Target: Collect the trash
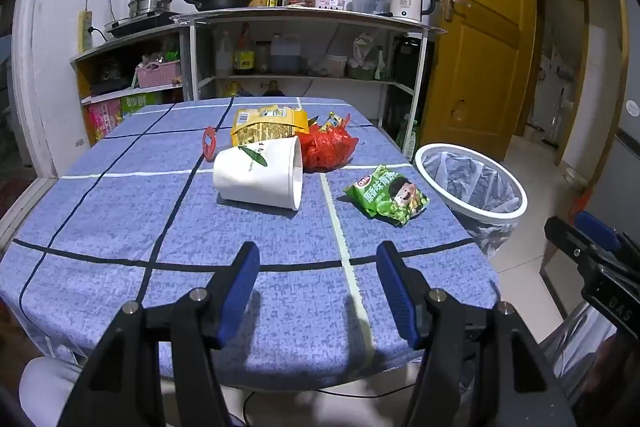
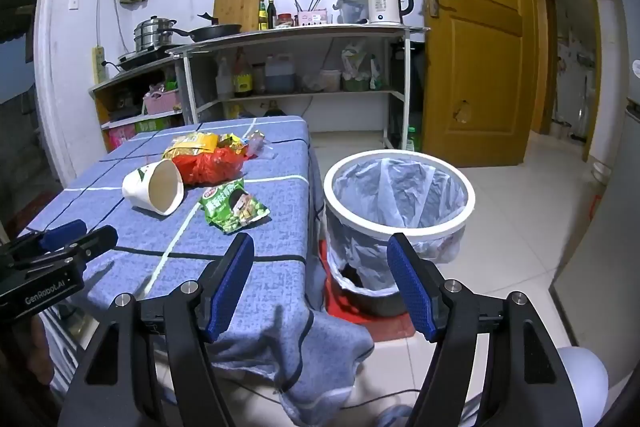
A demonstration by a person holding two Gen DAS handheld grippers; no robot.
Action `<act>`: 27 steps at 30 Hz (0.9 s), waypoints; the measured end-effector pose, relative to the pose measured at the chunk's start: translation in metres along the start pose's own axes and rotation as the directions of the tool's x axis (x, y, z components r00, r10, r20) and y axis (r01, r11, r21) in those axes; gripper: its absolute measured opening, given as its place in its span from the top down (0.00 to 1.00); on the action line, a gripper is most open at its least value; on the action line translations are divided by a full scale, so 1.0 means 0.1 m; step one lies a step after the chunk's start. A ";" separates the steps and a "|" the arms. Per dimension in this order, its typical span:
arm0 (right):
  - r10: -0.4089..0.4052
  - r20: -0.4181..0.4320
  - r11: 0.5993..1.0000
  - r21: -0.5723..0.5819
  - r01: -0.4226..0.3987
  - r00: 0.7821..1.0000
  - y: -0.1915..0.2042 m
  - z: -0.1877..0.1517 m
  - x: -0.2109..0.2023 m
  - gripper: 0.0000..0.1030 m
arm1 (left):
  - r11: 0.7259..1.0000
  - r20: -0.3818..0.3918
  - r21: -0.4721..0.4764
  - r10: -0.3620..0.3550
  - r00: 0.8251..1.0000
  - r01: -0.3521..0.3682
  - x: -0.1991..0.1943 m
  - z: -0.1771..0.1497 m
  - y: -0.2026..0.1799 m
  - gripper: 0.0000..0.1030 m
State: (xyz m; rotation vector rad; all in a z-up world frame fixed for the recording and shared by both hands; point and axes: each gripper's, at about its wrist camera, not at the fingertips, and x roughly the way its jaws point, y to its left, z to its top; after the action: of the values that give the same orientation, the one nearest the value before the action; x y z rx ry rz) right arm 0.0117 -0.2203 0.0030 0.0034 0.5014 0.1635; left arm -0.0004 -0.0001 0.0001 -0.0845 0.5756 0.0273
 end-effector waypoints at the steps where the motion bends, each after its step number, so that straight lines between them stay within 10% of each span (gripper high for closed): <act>1: -0.001 0.018 1.000 0.001 0.001 1.000 0.00 0.00 -0.01 0.32 | 1.000 0.000 -0.001 -0.001 1.000 0.001 0.00 0.00 0.00 0.39; 27: -0.007 0.009 1.000 -0.013 0.007 1.000 0.00 0.00 -0.01 0.32 | 1.000 -0.003 0.001 -0.002 1.000 0.002 -0.01 0.01 0.00 0.39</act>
State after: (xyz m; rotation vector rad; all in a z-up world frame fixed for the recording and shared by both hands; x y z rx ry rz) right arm 0.0113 -0.2203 0.0035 -0.0108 0.4911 0.1596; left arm -0.0008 -0.0005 0.0014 -0.0841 0.5781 0.0247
